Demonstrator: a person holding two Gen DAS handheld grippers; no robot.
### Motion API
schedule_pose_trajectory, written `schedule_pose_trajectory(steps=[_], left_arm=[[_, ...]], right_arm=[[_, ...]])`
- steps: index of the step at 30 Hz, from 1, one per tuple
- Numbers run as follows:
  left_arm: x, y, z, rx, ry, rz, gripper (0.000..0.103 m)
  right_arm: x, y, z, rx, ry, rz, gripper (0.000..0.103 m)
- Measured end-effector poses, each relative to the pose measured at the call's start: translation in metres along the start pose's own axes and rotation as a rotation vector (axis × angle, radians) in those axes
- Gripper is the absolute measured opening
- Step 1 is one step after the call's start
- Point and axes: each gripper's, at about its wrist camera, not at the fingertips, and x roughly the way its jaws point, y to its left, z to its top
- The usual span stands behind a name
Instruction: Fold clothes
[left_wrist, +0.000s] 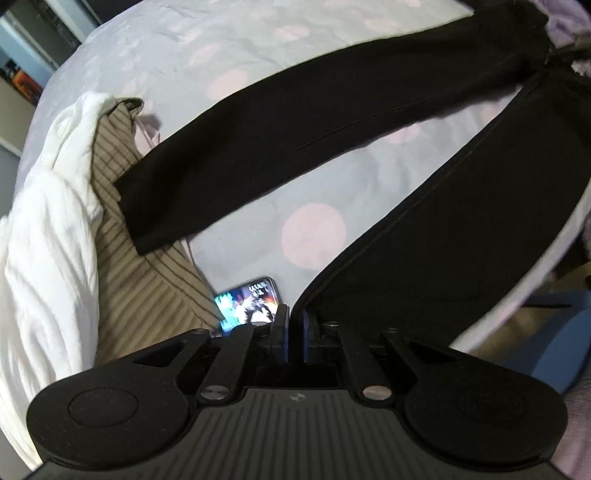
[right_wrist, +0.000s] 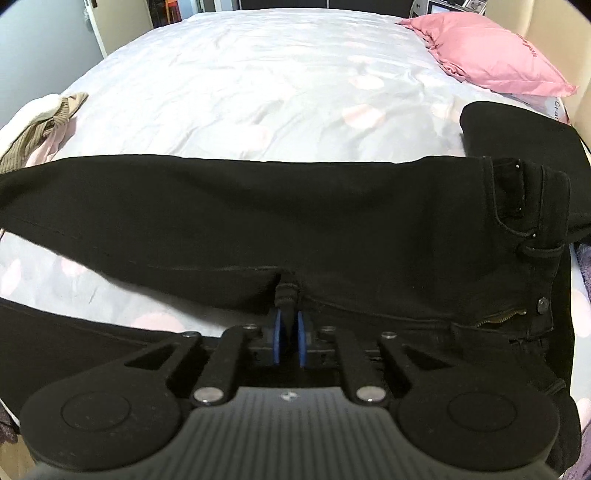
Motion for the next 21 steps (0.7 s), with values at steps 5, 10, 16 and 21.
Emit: schedule_pose_trajectory(steps=[5,10,16,21], left_arm=[[0.030,0.009,0.005,-0.004,0.056,0.149,0.021],[0.016,0.002,-0.012,0.059,0.007,0.138,0.021],[-0.006,-0.052,-0.032,0.305,-0.076,0.058,0.029],[0.010,-0.112,-0.052,0.564,-0.052,0.011,0.046]], right_arm=[[-0.014,-0.010,0.000,0.018,-0.068,-0.055,0.045],[-0.022,-0.029,-0.013,0.016,-0.083,-0.099,0.046],[-0.036,-0.047,-0.031,-0.072,-0.133,-0.164,0.052],[-0.061,-0.073,-0.038,-0.222,-0.181,-0.234,0.060]])
